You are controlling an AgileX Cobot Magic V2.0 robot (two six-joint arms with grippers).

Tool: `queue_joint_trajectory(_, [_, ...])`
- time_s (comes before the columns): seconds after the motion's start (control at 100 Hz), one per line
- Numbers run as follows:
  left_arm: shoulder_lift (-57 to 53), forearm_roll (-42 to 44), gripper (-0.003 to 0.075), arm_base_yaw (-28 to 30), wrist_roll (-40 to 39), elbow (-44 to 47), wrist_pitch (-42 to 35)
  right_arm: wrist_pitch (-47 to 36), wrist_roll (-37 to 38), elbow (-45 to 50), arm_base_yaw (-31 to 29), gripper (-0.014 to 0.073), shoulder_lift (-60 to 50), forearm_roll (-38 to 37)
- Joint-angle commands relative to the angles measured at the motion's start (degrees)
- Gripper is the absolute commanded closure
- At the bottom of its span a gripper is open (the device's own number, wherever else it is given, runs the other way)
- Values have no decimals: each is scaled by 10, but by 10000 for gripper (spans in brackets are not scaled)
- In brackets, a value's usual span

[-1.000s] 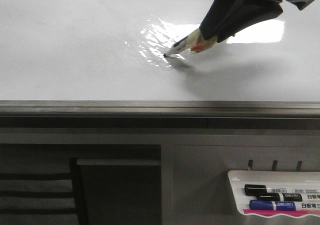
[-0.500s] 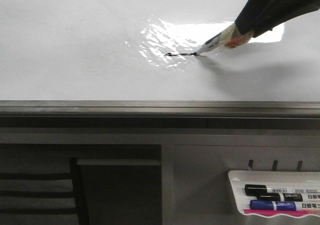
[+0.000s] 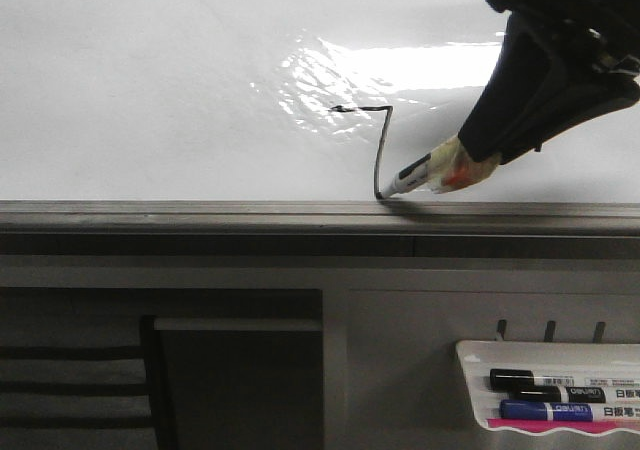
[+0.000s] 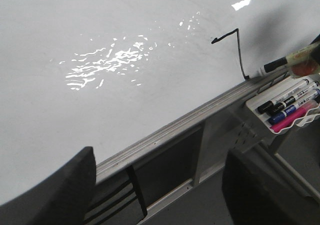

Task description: Write number 7 on whiteboard

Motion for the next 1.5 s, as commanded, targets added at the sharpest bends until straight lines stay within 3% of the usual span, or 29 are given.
queue_joint_trajectory(0.0, [0,-9,230,1,-6,-16,-42,-24,-2,-31,-1,627,-25,-2])
queue_joint_trajectory(0.13, [5,-27,230,-12,21,-37,-25,46,-18,-71,12,627,-53,0])
queue_joint_trajectory(0.37, [96,-41,230,-108,148,-121,62,190,-190,-128,39,627,-92,1])
queue_joint_trajectory(0.66, [257,-41,230,-237,219,-190,17,214,-242,-130,39,627,-102,0])
queue_joint_trajectory(1.06, [371,-41,233,-272,248,-256,-28,214,-242,-130,39,627,-102,0])
queue_joint_trajectory(1.49, [372,-47,559,-272,248,-258,-55,214,-242,-130,39,627,-102,0])
